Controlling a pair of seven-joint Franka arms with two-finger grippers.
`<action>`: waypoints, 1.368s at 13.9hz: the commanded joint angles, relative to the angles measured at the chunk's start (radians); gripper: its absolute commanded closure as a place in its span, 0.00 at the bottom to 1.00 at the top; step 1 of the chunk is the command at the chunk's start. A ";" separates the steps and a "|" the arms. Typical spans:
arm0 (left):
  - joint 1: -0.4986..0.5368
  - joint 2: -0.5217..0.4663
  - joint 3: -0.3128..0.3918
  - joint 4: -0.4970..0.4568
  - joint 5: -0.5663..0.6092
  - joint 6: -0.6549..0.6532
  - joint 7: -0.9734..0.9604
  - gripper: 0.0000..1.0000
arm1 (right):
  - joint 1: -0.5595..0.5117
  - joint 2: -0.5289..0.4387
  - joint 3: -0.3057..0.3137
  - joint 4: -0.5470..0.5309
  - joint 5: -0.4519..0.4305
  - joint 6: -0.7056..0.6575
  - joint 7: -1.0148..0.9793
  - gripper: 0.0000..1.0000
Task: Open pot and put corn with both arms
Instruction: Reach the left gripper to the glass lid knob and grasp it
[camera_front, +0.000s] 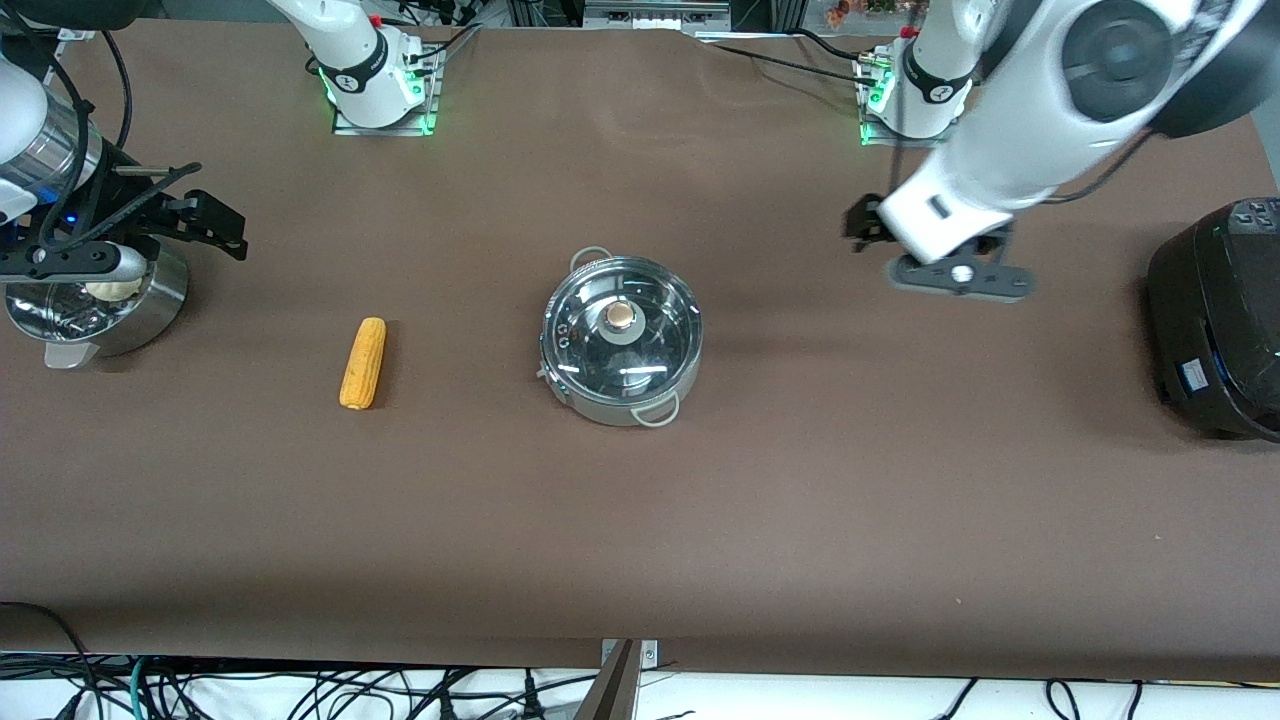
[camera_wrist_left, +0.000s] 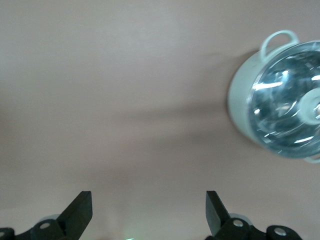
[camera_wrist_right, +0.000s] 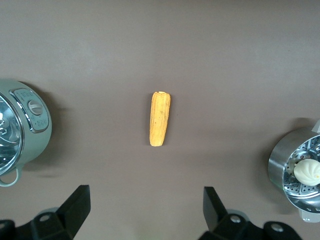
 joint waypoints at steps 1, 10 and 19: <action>-0.095 0.161 0.009 0.172 -0.012 -0.001 -0.102 0.00 | -0.005 0.000 0.004 0.013 -0.007 -0.014 0.000 0.00; -0.298 0.316 0.009 0.175 -0.056 0.332 -0.520 0.00 | -0.004 0.000 0.006 0.013 -0.002 -0.014 -0.005 0.00; -0.347 0.430 0.016 0.174 -0.047 0.458 -0.529 0.00 | -0.018 0.002 0.003 0.013 -0.001 -0.009 -0.009 0.00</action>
